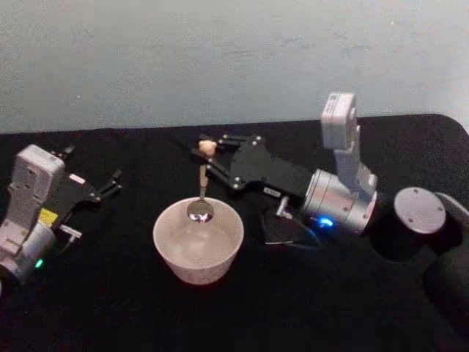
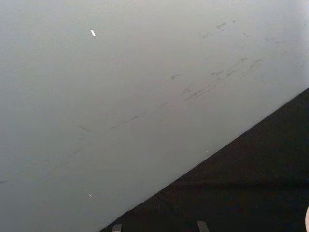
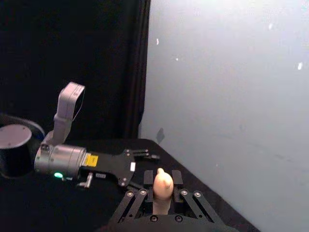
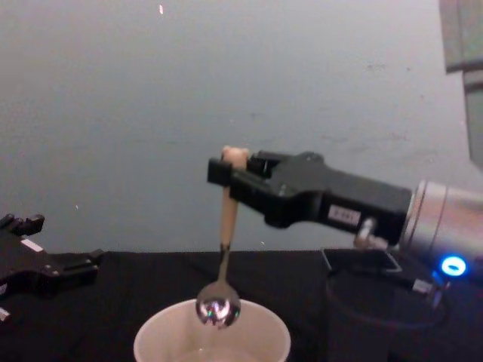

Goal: Pick up the stirring spoon with one hand, stir inside the cup, then place it back in its original position.

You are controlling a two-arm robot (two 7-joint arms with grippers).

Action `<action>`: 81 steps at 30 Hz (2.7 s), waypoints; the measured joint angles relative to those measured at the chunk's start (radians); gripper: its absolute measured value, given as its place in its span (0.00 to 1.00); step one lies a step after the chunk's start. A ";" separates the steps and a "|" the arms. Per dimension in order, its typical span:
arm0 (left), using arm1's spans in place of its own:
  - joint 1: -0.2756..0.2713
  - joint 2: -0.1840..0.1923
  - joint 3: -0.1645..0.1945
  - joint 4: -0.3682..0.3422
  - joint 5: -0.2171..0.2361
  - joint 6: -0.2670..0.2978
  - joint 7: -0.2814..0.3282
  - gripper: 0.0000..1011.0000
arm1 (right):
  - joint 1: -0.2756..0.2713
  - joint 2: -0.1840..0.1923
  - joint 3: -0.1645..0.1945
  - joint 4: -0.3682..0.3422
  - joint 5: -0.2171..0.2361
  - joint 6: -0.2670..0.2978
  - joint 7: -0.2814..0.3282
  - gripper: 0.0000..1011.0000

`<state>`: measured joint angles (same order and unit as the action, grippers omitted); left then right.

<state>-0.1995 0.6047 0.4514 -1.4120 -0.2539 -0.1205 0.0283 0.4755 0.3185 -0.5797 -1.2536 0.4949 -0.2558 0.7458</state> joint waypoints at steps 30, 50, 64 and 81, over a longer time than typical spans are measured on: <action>0.000 0.000 0.000 0.000 0.000 0.000 0.000 0.99 | 0.011 -0.086 -0.008 0.188 -0.099 -0.114 0.003 0.21; 0.000 0.000 0.000 0.000 0.000 0.000 0.000 0.99 | -0.057 -0.016 0.034 0.081 -0.089 -0.077 -0.011 0.21; 0.000 0.000 0.000 0.000 0.000 0.000 0.000 0.99 | -0.116 0.024 0.010 -0.021 -0.047 -0.044 0.034 0.21; 0.000 0.000 0.000 0.000 0.000 0.000 0.000 0.99 | -0.052 -0.040 -0.022 0.073 -0.070 -0.068 0.012 0.21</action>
<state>-0.1995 0.6047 0.4514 -1.4120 -0.2539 -0.1205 0.0283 0.4236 0.2783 -0.6019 -1.1811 0.4253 -0.3237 0.7582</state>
